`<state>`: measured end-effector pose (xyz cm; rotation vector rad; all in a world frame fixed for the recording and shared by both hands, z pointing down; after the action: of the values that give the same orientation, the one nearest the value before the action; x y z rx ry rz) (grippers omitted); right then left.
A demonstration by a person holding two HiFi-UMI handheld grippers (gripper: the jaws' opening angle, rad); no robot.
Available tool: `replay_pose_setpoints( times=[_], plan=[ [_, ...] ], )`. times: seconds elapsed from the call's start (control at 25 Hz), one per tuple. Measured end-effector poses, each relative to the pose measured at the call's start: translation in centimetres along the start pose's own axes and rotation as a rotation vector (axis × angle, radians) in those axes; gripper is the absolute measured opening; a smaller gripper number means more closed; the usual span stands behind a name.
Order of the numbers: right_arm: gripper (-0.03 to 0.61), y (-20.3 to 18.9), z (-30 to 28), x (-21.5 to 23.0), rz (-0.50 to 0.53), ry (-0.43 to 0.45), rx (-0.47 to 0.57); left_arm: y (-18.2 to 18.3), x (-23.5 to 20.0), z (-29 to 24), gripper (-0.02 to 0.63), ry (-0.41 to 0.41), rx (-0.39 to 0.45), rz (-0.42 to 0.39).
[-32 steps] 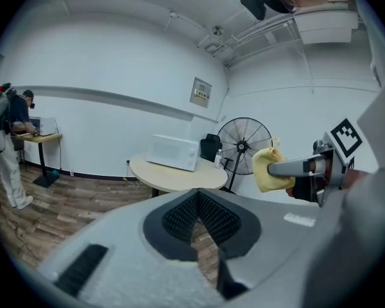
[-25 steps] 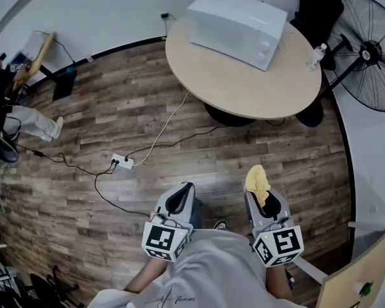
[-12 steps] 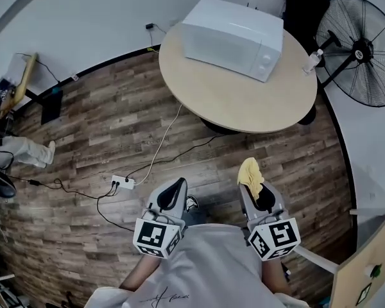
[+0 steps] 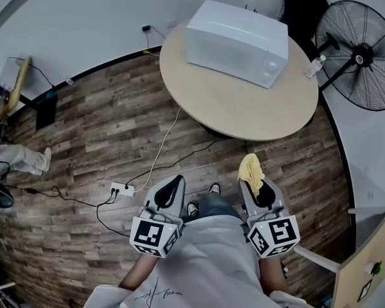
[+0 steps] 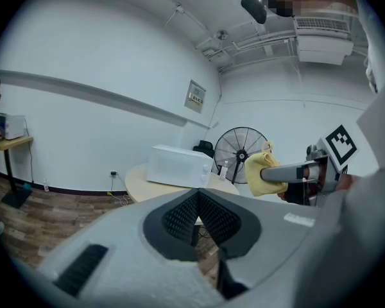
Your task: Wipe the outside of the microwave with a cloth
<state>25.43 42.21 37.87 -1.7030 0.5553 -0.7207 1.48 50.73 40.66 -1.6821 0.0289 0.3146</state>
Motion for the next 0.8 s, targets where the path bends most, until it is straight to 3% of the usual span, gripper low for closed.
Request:
replay_pose_setpoints(
  times=[0.4, 0.8],
  plan=[
    [0.138, 1.4, -6.8, 2.8, -0.010, -0.013, 0.061, 1.3, -3.1, -5.9, 0.000, -0.025, 0.004, -0.028],
    [0.140, 3.8, -17.5, 8.1, -0.011, -0.050, 0.083, 4.9, -9.2, -18.0, 0.000, -0.128, 0.003, -0.093]
  ],
)
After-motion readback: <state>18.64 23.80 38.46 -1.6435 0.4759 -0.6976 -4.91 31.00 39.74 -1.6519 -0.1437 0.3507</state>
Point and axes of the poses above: the fingertips, and each gripper's own axes: z backward along the fingers, x to its right, y out of its top, the point moved 10 cm from there along z, backward along the fingers, and after that the axes turned 9 degrees about x, right-handed, at the moved point
